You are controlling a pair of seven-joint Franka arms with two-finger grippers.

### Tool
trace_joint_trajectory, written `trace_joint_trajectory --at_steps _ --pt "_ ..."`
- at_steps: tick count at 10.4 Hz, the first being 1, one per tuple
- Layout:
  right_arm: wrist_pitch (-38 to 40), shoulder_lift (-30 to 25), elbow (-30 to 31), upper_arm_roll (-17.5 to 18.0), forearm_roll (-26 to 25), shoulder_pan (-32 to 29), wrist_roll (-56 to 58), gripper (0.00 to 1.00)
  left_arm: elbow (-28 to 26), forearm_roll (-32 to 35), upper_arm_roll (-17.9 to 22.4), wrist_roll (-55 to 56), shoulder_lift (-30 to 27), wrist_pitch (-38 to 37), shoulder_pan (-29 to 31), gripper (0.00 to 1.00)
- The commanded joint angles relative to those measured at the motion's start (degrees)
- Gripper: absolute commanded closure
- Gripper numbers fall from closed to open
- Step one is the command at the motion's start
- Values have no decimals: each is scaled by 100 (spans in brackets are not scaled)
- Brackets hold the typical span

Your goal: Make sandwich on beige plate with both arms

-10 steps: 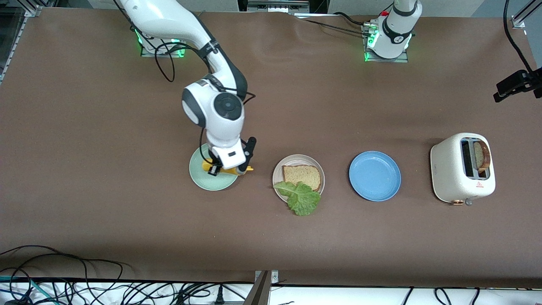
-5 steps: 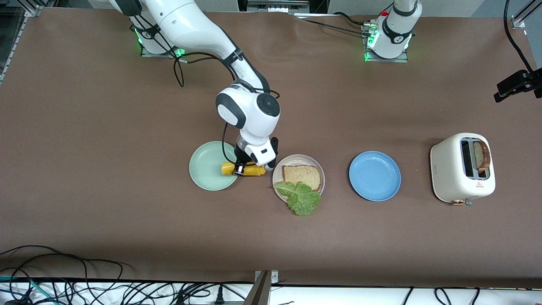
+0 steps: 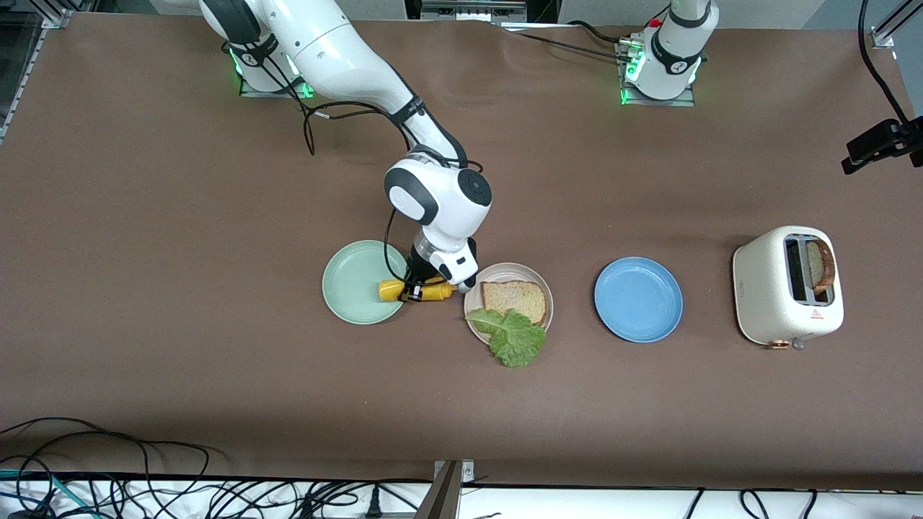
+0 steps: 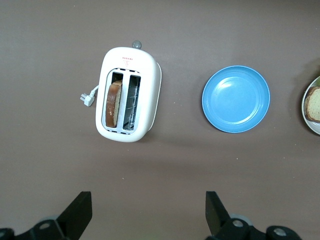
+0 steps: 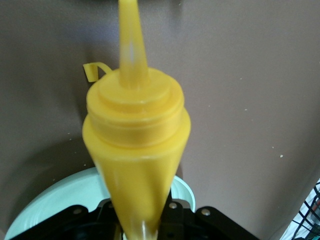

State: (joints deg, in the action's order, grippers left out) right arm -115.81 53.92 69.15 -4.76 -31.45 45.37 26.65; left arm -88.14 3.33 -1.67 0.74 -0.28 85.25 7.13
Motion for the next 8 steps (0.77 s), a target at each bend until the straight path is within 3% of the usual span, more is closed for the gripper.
trace_joint_trajectory --at_steps 1,4,8 --pt "138 163 -262 -16 -125 33 -55 100 166 115 -36 5 72 -79 43 0" --pt "252 23 -306 1 -37 -45 -151 100 157 115 -36 14 72 -79 78 0" --pt "963 -574 -534 -42 980 -449 -2 100 157 106 -36 5 72 -79 157 0"
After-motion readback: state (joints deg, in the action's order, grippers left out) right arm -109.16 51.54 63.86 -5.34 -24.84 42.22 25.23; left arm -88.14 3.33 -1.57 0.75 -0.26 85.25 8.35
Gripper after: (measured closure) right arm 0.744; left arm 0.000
